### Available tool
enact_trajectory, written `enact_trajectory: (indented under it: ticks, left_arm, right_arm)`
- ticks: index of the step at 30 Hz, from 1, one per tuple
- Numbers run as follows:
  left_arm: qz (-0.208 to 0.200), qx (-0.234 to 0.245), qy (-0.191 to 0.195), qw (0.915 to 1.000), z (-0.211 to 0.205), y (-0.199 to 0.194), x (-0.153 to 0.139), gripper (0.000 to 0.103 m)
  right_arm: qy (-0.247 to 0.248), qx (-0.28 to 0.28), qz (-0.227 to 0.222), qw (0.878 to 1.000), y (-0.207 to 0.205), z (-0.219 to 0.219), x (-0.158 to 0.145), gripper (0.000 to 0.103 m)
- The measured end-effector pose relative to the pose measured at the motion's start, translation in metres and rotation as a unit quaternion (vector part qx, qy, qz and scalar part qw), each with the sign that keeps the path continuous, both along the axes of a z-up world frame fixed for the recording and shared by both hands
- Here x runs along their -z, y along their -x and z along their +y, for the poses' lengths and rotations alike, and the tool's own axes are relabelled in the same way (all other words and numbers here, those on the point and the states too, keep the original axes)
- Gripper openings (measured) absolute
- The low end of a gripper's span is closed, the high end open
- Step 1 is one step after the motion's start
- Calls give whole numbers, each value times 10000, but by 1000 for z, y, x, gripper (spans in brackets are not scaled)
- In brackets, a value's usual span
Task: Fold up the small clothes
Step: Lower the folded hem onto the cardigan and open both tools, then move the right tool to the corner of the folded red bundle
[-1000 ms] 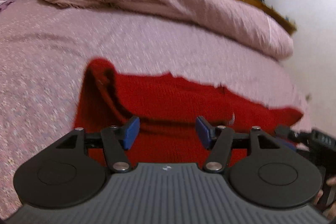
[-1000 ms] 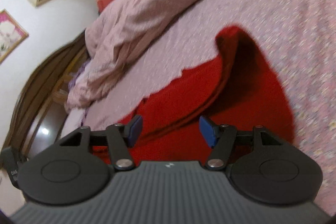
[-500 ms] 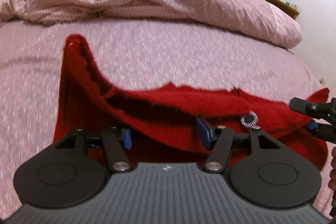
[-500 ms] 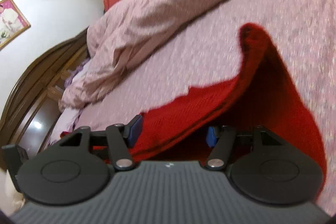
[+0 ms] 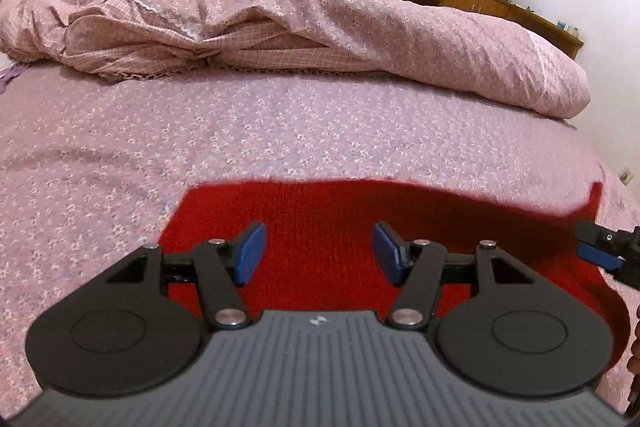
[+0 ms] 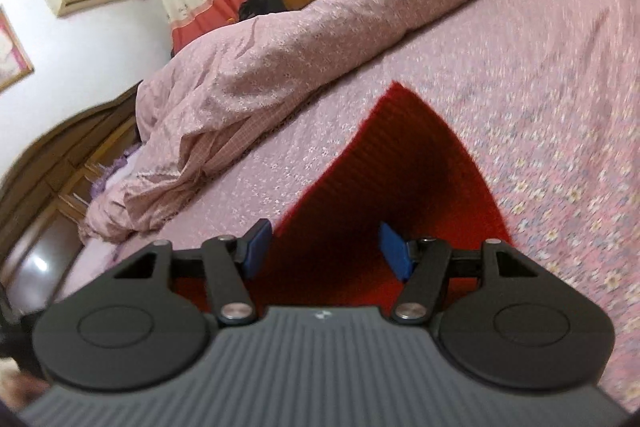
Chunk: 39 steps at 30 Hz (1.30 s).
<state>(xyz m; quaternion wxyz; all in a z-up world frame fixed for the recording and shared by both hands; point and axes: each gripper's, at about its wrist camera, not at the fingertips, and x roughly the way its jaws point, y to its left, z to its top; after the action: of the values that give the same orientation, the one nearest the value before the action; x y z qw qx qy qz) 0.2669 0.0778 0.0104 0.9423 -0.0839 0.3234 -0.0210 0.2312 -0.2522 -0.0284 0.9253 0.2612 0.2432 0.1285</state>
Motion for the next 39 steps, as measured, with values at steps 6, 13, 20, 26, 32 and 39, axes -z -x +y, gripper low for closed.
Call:
enact_trajectory:
  ticks: [6, 13, 20, 26, 32, 39]
  left_arm:
    - [169, 26, -362, 9992, 3, 18, 8, 65]
    - [523, -6, -717, 9961, 6, 18, 38, 65]
    - [483, -15, -871, 9950, 7, 1, 54, 69]
    - [515, -31, -961, 9940, 5, 2, 47, 70]
    - [580, -21, -925, 9940, 7, 32, 28, 71]
    - [539, 60, -798, 9953, 14, 69, 6, 71]
  right_arm:
    - [902, -1, -196, 9957, 16, 13, -6, 63]
    - [2294, 113, 236, 9730, 14, 30, 11, 61]
    - [2627, 142, 95, 9647, 10, 35, 27, 62]
    - [2514, 229, 120, 9675, 12, 34, 28, 63]
    - [2172, 384, 155, 9753, 30, 29, 14, 63]
    - [1796, 436, 53, 9828, 75, 20, -1, 66]
